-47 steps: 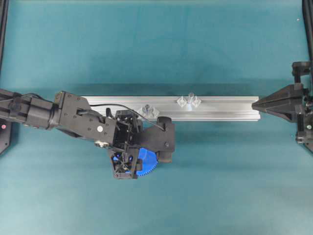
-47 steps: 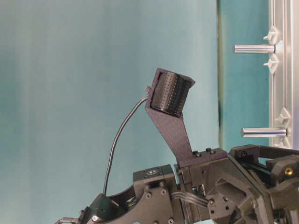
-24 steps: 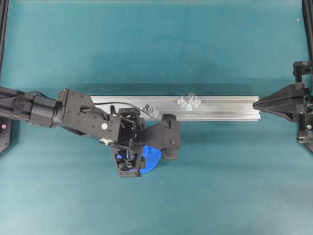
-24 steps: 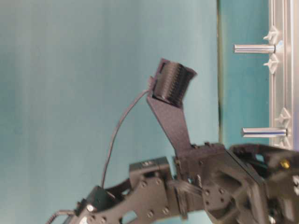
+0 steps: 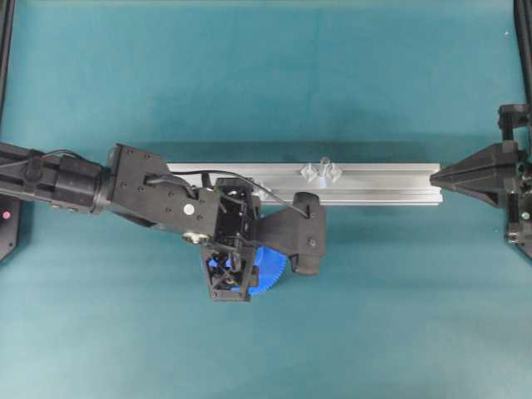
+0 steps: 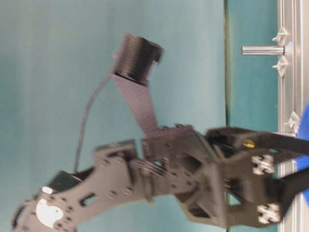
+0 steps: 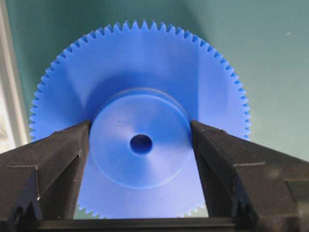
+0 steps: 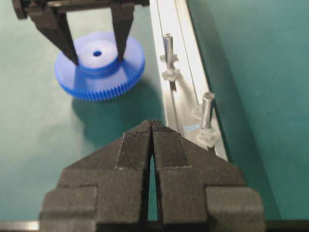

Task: Find the location of the shaft and insert the large gear.
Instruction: 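Lift the blue gear with the left gripper and tilt it upright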

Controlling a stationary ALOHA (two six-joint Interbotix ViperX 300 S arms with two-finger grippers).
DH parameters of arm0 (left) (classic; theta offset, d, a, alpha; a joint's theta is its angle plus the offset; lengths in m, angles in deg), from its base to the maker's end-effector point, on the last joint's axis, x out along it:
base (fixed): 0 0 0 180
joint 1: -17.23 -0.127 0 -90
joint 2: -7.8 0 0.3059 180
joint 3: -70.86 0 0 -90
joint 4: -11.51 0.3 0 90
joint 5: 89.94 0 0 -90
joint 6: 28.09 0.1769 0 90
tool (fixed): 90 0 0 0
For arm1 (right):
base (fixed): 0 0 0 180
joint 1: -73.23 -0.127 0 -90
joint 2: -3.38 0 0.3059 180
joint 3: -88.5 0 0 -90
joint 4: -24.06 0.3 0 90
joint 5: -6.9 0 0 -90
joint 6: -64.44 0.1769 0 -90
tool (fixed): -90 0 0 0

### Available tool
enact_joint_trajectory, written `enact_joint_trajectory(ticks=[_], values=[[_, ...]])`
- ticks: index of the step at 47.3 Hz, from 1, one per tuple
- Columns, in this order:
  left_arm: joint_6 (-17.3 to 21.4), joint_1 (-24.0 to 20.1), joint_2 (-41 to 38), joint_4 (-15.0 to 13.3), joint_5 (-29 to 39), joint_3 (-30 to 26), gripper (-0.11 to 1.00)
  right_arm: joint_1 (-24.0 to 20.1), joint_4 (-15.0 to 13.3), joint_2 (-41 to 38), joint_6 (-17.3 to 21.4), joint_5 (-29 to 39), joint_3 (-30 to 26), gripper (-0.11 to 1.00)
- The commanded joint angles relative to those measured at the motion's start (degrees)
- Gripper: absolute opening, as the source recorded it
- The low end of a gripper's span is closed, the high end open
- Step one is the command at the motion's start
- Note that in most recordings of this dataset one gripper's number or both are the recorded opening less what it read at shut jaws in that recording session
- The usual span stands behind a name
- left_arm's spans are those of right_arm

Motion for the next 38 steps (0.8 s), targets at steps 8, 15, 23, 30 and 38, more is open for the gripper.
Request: enact_joint_trajectory(ticks=[8,15,23,30,38], values=[[2.2,-1.67,4.22,0.26,3.6,-5.54,0.7,0.18,0.09,-0.35,0.53,-0.26,-0.53,0.0],[3.69,-2.55,5.01,0.26,6.06,-7.47,0.7,0.18,0.09,-0.26,0.44,-0.35,-0.53,0.0],[5.45,-3.43,5.62,0.26,8.0,-9.49,0.7,0.18,0.09,-0.35,0.53,-0.35,-0.53,0.0],[6.5,-4.04,5.71,0.35,8.96,-11.43,0.7,0.18,0.0,-0.26,0.44,-0.26,-0.53,0.0],[7.82,-5.1,5.45,0.35,10.37,-13.89,0.7,0.18,0.09,-0.26,0.53,-0.26,-0.53,0.0]])
